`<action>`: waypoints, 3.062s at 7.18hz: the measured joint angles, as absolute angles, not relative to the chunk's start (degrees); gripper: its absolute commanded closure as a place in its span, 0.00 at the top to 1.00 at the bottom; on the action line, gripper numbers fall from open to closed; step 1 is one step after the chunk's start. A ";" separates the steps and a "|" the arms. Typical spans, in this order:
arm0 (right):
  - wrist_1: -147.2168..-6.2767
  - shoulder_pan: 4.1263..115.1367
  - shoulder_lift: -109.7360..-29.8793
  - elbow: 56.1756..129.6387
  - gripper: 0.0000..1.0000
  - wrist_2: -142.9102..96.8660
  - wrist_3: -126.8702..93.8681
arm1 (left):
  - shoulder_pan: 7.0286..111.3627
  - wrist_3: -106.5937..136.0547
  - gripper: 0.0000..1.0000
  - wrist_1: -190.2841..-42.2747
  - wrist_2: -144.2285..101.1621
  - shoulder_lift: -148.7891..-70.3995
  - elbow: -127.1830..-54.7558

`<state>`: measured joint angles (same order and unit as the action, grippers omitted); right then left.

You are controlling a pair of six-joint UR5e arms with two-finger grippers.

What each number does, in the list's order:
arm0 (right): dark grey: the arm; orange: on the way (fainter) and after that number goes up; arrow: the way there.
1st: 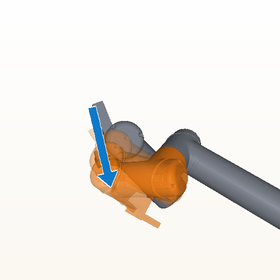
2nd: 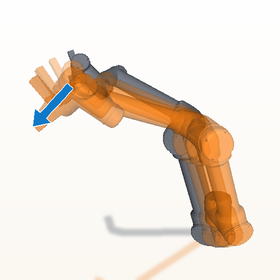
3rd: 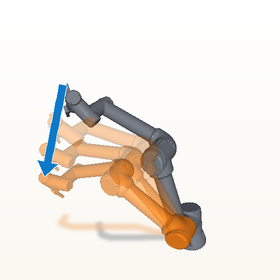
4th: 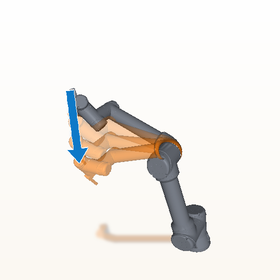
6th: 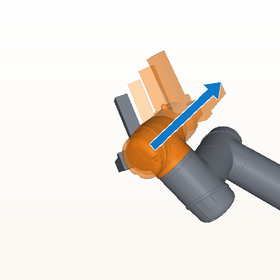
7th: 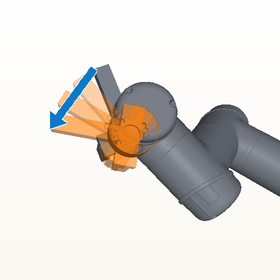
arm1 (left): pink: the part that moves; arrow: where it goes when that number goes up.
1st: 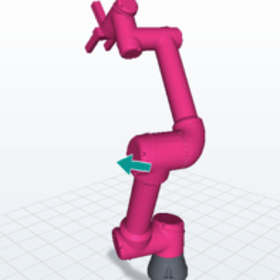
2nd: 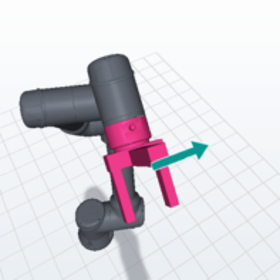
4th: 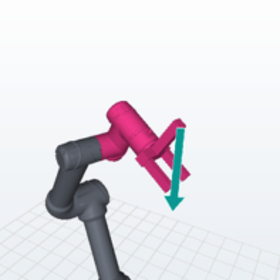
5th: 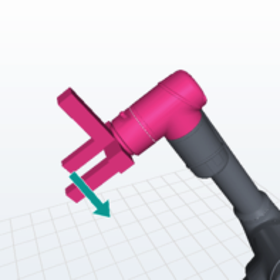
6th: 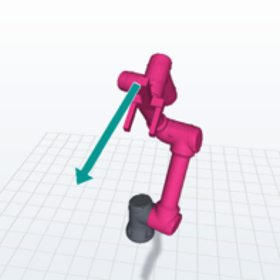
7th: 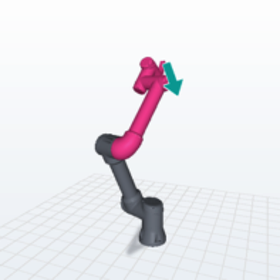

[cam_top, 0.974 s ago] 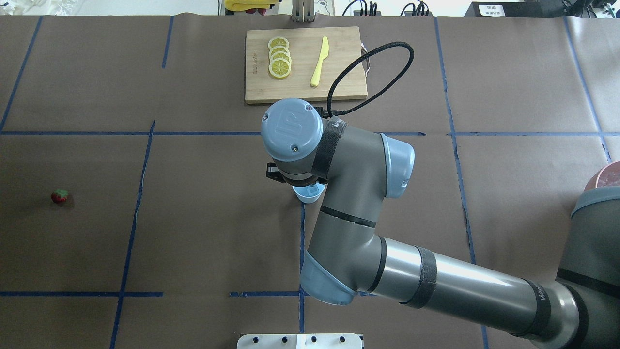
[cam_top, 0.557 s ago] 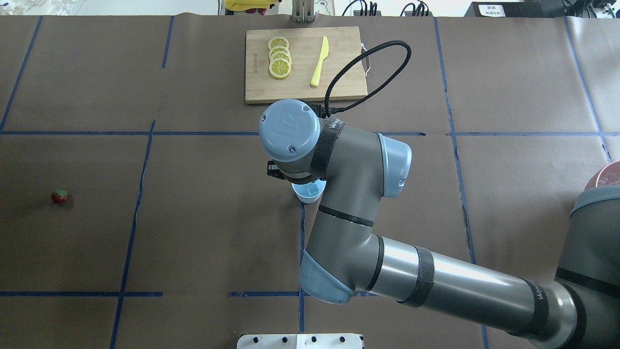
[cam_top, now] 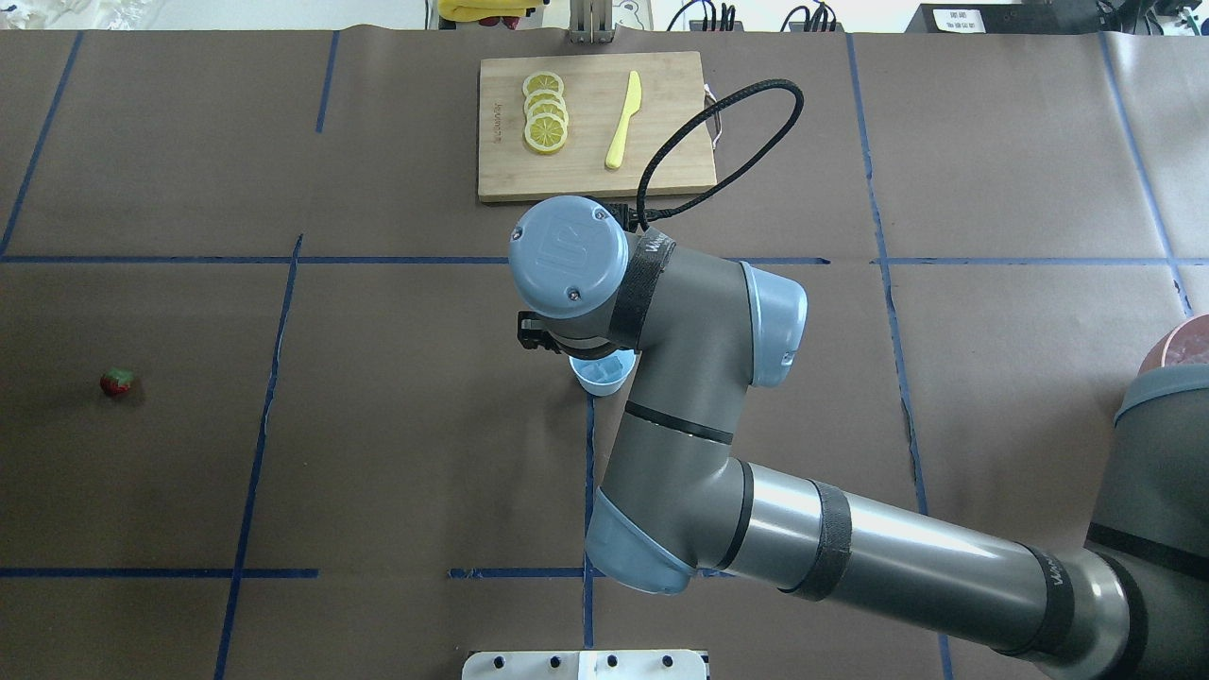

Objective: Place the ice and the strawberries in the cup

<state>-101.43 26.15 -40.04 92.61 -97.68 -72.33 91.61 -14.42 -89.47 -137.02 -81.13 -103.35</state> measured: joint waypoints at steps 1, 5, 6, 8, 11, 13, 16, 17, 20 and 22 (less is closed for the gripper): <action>-101.57 27.09 -40.74 93.85 0.98 -98.64 -71.18 | 91.61 -14.41 1.00 -89.47 -137.02 -81.17 -103.36; -101.41 38.21 -58.68 109.88 0.98 -107.30 -48.97 | 91.58 -14.47 1.00 -89.49 -137.02 -81.21 -103.38; -101.31 42.36 -64.41 113.14 0.98 -110.56 -41.23 | 91.58 -14.49 1.00 -89.51 -137.02 -81.21 -103.41; -99.00 50.76 -75.98 117.38 0.98 -116.11 -27.34 | 91.58 -14.47 1.00 -89.53 -137.04 -81.21 -103.50; -82.14 62.37 -96.01 116.67 0.98 -124.88 -11.58 | 91.60 -14.44 1.00 -89.56 -137.08 -81.21 -103.54; -77.40 66.98 -104.91 115.45 0.98 -126.02 -1.98 | 91.66 -14.44 1.00 -89.53 -137.11 -81.21 -103.54; -64.36 68.75 -109.82 106.05 0.94 -125.91 3.35 | 91.64 -14.41 1.00 -89.54 -137.11 -81.21 -103.54; -60.69 69.25 -109.92 103.10 0.91 -125.81 3.94 | 91.65 -14.43 1.00 -89.51 -137.11 -81.21 -103.54; -58.55 69.89 -109.86 99.97 0.79 -124.79 8.66 | 91.64 -14.46 1.00 -89.55 -137.11 -81.21 -103.54; -58.61 69.95 -109.96 99.42 0.23 -124.42 9.47 | 91.65 -14.48 1.00 -89.56 -137.11 -81.21 -103.55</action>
